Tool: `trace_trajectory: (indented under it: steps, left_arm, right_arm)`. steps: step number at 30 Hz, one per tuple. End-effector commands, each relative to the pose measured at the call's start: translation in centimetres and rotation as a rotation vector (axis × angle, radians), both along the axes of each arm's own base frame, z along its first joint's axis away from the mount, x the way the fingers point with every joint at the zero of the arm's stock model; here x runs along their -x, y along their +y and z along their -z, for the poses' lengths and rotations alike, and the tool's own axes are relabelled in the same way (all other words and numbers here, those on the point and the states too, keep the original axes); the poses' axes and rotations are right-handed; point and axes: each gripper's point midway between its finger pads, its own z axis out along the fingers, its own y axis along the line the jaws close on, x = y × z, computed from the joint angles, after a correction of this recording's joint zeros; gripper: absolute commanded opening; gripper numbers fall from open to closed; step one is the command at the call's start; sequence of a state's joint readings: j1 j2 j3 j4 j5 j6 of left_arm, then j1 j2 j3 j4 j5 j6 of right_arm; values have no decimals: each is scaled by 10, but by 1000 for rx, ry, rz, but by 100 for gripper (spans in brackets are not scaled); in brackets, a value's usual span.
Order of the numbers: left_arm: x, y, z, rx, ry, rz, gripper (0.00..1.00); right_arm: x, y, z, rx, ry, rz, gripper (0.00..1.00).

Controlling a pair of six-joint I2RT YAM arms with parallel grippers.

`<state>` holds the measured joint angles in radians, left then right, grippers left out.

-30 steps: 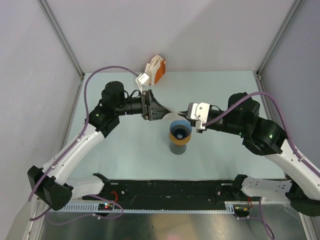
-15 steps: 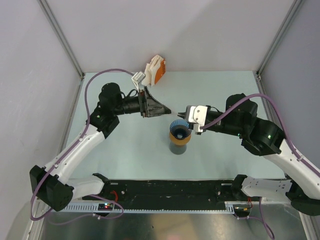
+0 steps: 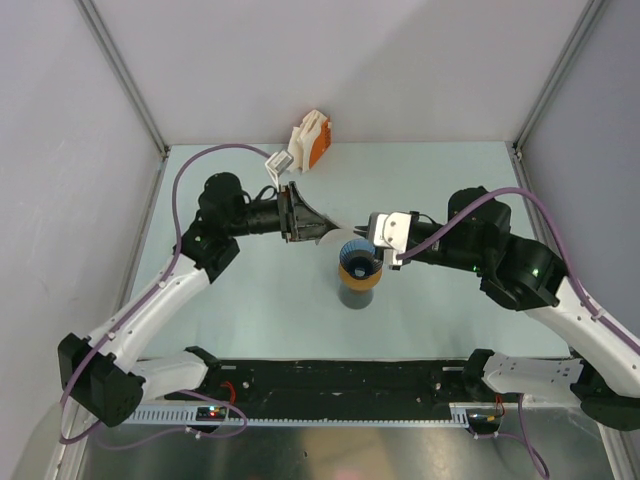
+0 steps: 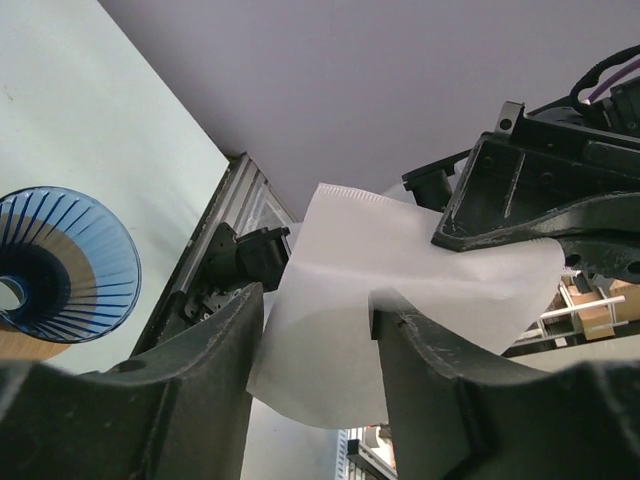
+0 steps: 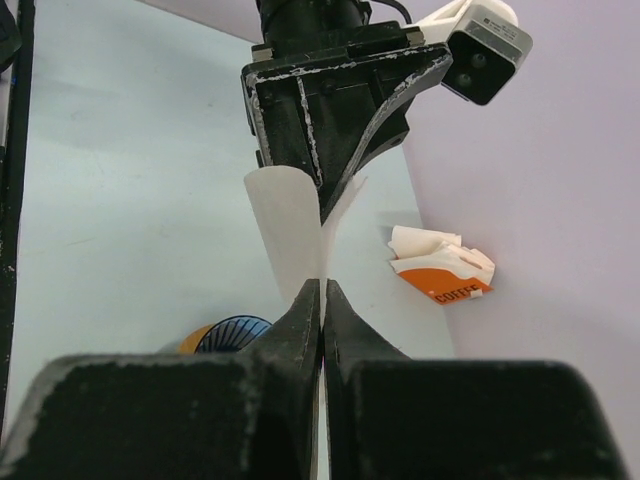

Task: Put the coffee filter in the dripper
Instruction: Adjust the coffee filter.

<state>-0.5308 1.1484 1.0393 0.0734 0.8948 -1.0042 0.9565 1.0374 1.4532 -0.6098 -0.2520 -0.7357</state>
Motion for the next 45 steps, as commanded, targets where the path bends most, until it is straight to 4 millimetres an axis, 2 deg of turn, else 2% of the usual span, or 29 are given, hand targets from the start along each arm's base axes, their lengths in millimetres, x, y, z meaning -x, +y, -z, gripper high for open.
trace_trajectory:
  steps: [1, 14, 16, 17, 20, 21, 23, 25, 30, 36, 38, 42, 45]
  left_arm:
    - [12, 3, -20, 49, -58, 21, 49]
    - [9, 5, -25, 55, -110, -1, 4]
    - [9, 6, -25, 54, -118, 0, 1]
    - [10, 6, -25, 53, -123, 1, 2]
    - [9, 6, -23, 48, -149, -1, 39]
    - [10, 6, -23, 46, -158, 1, 47]
    - [9, 6, -22, 40, -175, 3, 55]
    - [11, 6, -22, 37, -199, 15, 56]
    - [21, 2, -22, 31, -264, 55, 51]
    - [30, 0, -20, 23, -314, 83, 29]
    - [32, 1, -19, 20, -323, 89, 25]
    - [34, 4, -17, 10, -360, 86, 55]
    - [33, 5, -17, -4, -401, 81, 62]
  right_arm:
    - [5, -2, -4, -12, -25, -20, 0]
    - [12, -11, -2, -10, 6, -18, 0]
    - [14, -13, -1, -11, 16, -22, 0]
    - [15, -14, -1, -12, 21, -24, 0]
    - [20, -16, -3, -23, 34, -47, 0]
    - [21, -16, -3, -27, 40, -55, 0]
    - [24, -16, -5, -34, 51, -78, 0]
    - [26, -15, -5, -37, 62, -97, 0]
    - [27, -12, -7, -38, 80, -119, 0]
    - [27, -13, -8, -34, 104, -131, 0]
    - [26, -15, -9, -33, 110, -126, 0]
    - [30, -22, -11, -27, 133, -149, 0]
    - [40, -24, -9, -15, 157, -198, 0]
